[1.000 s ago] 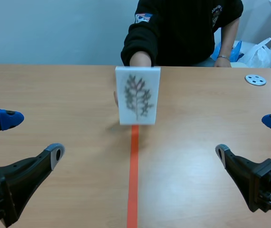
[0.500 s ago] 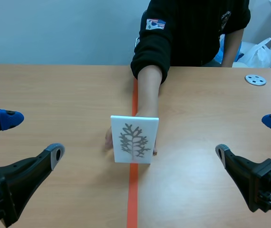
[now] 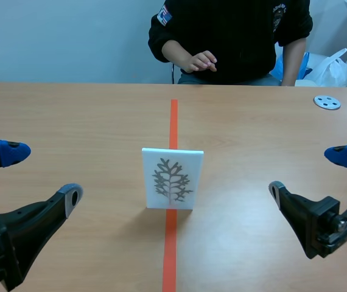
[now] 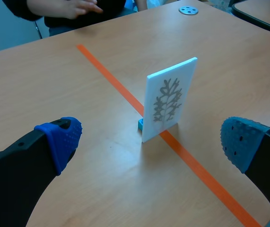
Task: Sort the leaf by its shape. The table is split by an orange tape line. A compound leaf with several leaflets goes to the left side, a simple leaf with one blade goes to the right side. Return to the home posture when a red brick is placed on the table.
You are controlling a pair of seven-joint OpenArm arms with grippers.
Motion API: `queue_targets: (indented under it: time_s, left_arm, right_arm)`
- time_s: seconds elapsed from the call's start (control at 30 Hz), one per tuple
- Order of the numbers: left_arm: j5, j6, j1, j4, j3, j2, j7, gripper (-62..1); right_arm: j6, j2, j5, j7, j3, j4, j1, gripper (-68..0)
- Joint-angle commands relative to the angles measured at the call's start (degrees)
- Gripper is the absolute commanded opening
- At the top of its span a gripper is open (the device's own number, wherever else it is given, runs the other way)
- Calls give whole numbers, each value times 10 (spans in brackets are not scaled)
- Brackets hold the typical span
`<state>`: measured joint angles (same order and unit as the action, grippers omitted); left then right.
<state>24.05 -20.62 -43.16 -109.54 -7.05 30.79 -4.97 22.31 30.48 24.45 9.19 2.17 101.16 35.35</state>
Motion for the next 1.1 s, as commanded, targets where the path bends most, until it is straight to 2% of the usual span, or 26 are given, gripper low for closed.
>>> queue_targets:
  time_s: [0.0, 0.1, 0.33, 0.47, 0.7, 0.8, 0.97, 1.07]
  left_arm:
    - [4, 1, 0, -8, 2, -3, -10, 14]
    - [4, 1, 0, -8, 2, -3, -10, 14]
    - [4, 1, 0, -8, 2, -3, -10, 14]
    - [4, 1, 0, -8, 2, -3, -10, 14]
    - [4, 1, 0, -8, 2, -3, -10, 14]
    - [4, 1, 0, -8, 2, -3, -10, 14]
    - [4, 1, 0, -8, 2, -3, -10, 14]
    - [4, 1, 0, -8, 2, -3, -10, 14]
  right_arm:
    - [3, 3, 4, 19, -15, -14, -27, -8]
    - [3, 3, 0, 28, -52, -52, -69, -8]
    - [2, 0, -54, 68, -158, -148, -175, -8]
    - [0, -24, -87, 90, -207, -221, -241, -8]
    - [0, -92, -120, 116, -290, -344, -349, -8]
    - [-6, -117, -127, 118, -322, -380, -383, -8]
    - [-31, -149, -152, 121, -363, -420, -418, -11]
    - [-35, -149, -153, 128, -380, -422, -421, -79]
